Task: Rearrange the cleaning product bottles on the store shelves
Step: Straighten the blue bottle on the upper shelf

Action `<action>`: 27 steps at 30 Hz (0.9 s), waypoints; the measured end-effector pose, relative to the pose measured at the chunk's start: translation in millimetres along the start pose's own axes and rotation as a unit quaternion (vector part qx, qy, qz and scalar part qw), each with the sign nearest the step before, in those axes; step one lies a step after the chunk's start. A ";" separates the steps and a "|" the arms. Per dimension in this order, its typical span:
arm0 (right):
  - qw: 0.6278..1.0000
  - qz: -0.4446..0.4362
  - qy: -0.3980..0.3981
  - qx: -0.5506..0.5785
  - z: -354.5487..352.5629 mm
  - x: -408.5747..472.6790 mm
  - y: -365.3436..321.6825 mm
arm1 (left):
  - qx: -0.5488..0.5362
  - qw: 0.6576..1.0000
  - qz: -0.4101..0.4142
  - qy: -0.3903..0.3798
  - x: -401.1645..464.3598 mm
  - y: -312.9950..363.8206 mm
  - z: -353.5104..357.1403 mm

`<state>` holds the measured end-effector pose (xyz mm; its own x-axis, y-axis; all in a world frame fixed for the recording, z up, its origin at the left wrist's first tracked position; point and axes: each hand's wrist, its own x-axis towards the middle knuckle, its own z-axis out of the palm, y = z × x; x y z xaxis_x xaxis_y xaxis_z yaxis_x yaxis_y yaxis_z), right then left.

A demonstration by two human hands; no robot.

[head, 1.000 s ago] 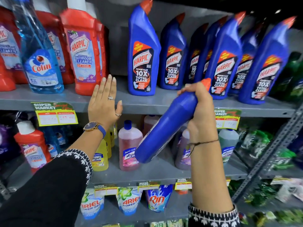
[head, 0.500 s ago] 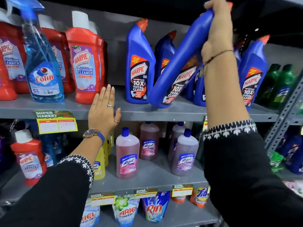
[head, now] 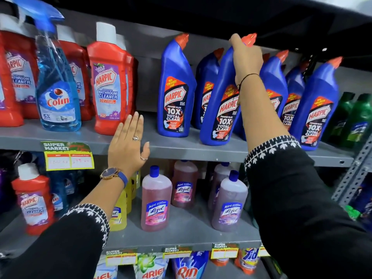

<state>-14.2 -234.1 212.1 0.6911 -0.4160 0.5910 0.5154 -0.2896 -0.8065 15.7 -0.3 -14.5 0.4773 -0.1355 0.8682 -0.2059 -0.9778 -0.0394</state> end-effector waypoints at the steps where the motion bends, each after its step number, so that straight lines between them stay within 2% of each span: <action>1: 1.000 0.001 0.000 -0.012 0.9 1.9 2.6 | -0.003 1.000 -0.002 -0.001 0.2 0.1 -0.2; 8: 0.993 -0.004 -0.005 -0.118 23.1 14.8 27.9 | -0.002 1.000 -0.005 -0.007 1.2 0.4 -1.2; 10: 0.988 -0.033 -0.003 -0.153 27.8 9.4 39.0 | -0.003 1.000 -0.005 -0.007 1.5 0.3 -1.1; 14: 0.986 -0.067 0.014 -0.154 27.3 0.2 63.6 | -0.001 1.000 -0.004 -0.001 1.9 -0.7 0.9; 22: 0.991 0.024 -0.024 -0.130 17.2 -47.1 135.9 | 0.007 1.000 0.000 0.011 0.8 -1.8 5.4; 27: 0.991 0.041 0.016 -0.125 24.0 -42.3 138.5 | 0.009 1.000 0.006 0.018 1.1 -1.6 5.7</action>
<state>40.1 -236.0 75.7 0.7076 -0.4728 0.5251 0.3129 -0.4566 -0.8328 21.4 0.3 -16.3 0.4433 -0.1425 0.8849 -0.1959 -0.9788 -0.0595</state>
